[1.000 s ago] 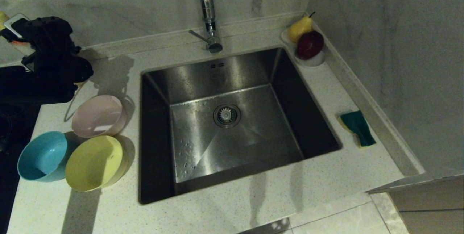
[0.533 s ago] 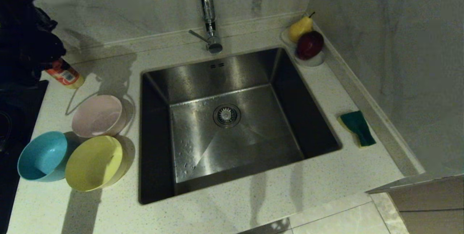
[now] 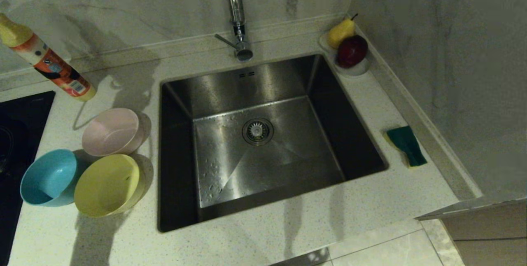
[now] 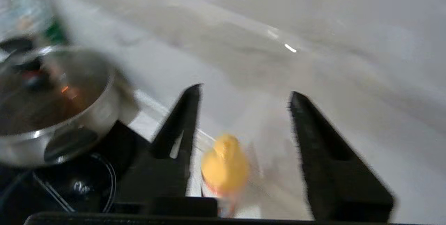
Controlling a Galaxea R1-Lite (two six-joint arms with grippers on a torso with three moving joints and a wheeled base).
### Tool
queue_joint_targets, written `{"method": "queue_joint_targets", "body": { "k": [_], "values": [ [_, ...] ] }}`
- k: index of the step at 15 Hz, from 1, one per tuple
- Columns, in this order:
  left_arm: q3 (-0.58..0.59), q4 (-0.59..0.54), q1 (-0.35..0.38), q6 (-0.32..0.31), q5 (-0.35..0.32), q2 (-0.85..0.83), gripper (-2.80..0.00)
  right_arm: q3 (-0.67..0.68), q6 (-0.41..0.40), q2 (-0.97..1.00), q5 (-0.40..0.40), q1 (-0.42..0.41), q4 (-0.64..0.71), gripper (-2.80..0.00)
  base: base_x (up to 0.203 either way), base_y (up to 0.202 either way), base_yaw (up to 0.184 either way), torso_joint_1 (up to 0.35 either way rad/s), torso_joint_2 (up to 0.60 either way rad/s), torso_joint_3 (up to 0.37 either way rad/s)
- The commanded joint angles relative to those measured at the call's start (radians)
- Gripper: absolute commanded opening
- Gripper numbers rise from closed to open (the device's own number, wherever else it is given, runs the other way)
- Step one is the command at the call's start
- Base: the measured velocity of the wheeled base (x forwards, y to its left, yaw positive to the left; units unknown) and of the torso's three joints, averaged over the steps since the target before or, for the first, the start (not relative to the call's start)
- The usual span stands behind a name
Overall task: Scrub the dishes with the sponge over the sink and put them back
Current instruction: Turn on the faucet
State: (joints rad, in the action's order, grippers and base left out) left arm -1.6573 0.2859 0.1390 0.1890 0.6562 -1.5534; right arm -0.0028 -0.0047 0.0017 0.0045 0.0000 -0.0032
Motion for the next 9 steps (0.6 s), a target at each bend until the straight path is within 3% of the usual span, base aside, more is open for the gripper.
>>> {"method": "queue_joint_targets", "body": {
  "k": [1,4,9],
  "values": [
    [0.088,-0.125,-0.033,-0.049,-0.143,0.233,-2.8,0.0,-0.001,0.0,0.0,0.0,0.0,-2.8,0.0,0.0,0.0,0.0,0.0,0.0],
    [0.367,-0.254,-0.059,-0.159,-0.328,0.515,-2.8,0.0,0.0,0.0,0.0,0.0,0.0,-2.8,0.0,0.0,0.0,0.0,0.0,0.0],
    [0.896,-0.311,-0.118,-0.257,-0.477,1.02,-2.8,0.001,0.0,0.0,0.0,0.0,0.0,-2.8,0.0,0.0,0.0,0.0,0.0,0.0]
  ]
}}
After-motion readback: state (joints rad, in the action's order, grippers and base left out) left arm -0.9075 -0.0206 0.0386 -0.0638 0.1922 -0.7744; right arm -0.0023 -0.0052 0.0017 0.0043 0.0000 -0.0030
